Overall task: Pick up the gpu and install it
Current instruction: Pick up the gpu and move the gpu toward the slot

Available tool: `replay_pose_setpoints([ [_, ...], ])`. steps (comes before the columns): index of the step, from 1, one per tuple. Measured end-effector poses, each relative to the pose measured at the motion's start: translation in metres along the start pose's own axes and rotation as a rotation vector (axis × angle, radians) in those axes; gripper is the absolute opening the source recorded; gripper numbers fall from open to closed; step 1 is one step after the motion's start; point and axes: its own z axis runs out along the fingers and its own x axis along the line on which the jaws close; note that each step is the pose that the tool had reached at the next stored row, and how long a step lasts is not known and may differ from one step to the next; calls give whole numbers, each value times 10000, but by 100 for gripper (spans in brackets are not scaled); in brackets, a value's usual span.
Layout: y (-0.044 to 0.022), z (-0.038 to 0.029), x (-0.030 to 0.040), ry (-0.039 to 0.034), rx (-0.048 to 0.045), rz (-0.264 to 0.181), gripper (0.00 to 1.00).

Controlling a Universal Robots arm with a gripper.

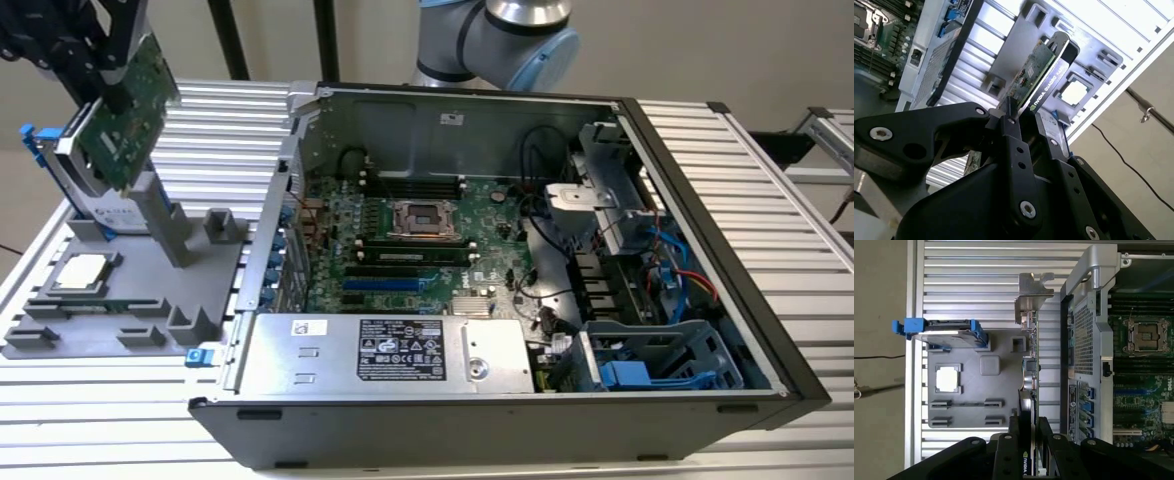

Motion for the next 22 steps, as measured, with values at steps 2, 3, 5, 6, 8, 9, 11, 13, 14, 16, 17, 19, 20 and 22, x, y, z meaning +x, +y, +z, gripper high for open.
replay_pose_setpoints([
  [2, 1, -12, 0, 0, 0, 0, 0],
  [3, 1, -18, 0, 0, 0, 0, 0],
  [5, 2, -27, 0, 0, 0, 0, 0],
  [6, 3, -32, -1, 0, 0, 0, 0],
  [8, 3, -42, -1, 0, 0, 0, 0],
  [9, 4, -46, -1, 0, 0, 0, 0],
  [11, 4, -48, -1, -1, -1, 0, 0],
  [13, 4, -51, -1, 0, 0, 0, 0],
  [14, 4, -51, -1, 0, 0, 0, 0],
  [16, 4, -52, -1, 0, 0, 0, 0],
  [17, 4, -52, -1, 0, 0, 0, 0],
  [19, 4, -52, -1, 1, 1, 0, 0],
  [20, 4, -52, -2, 1, 1, 0, 0],
  [22, 5, -52, -6, 1, 0, 1, 0],
])
